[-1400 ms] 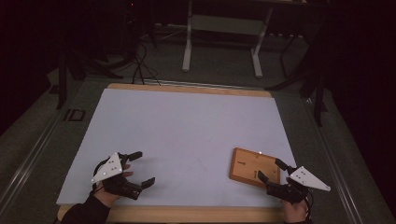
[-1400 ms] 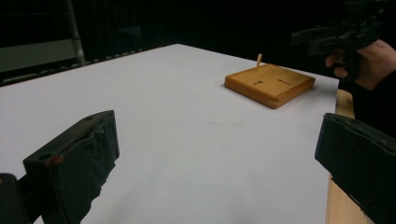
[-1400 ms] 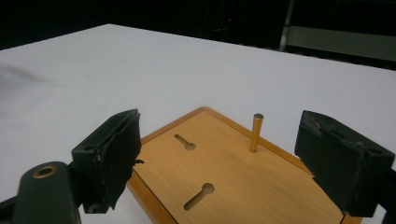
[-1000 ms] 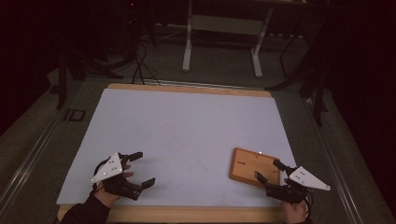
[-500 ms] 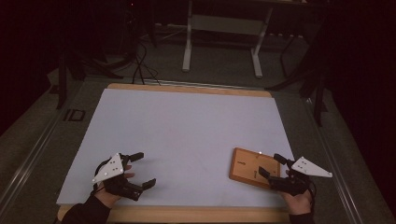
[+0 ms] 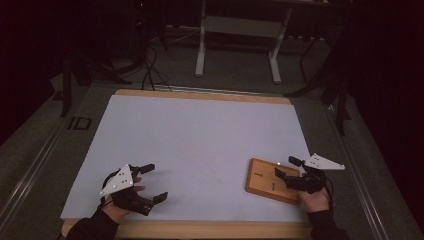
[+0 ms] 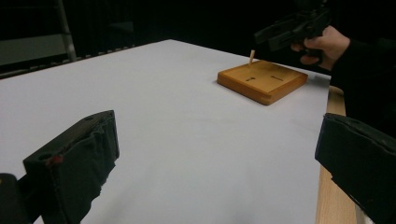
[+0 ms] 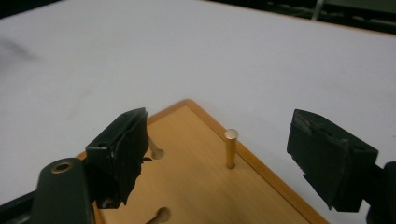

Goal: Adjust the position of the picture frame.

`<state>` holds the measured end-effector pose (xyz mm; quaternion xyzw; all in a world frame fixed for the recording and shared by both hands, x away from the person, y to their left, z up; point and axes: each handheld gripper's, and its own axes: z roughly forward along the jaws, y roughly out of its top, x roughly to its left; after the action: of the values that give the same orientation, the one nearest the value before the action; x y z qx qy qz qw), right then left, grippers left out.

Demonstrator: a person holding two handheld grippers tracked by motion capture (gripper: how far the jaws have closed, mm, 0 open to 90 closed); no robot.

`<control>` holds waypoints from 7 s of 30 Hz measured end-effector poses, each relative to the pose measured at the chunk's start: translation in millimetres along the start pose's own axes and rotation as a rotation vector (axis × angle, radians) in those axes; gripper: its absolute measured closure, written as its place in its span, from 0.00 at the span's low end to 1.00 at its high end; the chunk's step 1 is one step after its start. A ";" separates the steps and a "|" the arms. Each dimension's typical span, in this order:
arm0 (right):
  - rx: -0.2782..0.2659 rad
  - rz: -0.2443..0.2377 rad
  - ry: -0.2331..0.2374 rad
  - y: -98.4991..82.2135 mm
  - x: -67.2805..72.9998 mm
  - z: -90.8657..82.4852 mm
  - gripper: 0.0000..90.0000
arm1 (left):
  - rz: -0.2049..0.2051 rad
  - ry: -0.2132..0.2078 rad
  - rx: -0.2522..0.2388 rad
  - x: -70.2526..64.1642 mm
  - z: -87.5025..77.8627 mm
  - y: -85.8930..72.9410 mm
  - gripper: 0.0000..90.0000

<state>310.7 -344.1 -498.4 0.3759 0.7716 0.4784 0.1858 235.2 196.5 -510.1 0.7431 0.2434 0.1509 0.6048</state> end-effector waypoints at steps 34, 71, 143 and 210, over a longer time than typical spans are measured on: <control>0.097 -0.024 0.007 -16.7 -12.1 27.3 0.94 | 0.006 0.000 0.007 -0.2 0.8 -1.1 0.00; -0.014 -0.044 0.082 8.5 -0.2 9.2 0.95 | 0.014 -0.004 0.007 -1.0 1.4 -1.0 0.00; 0.104 -0.082 0.098 77.5 113.0 187.8 0.95 | 0.014 -0.029 0.006 -0.7 0.3 -0.9 0.00; 0.270 -0.069 -0.006 89.3 43.3 221.5 1.00 | 0.013 -0.037 0.014 -1.1 2.0 -1.6 0.00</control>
<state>461.7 -155.5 -521.7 0.3723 0.8408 0.3624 0.1523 235.1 194.5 -512.0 0.7514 0.2283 0.1392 0.6032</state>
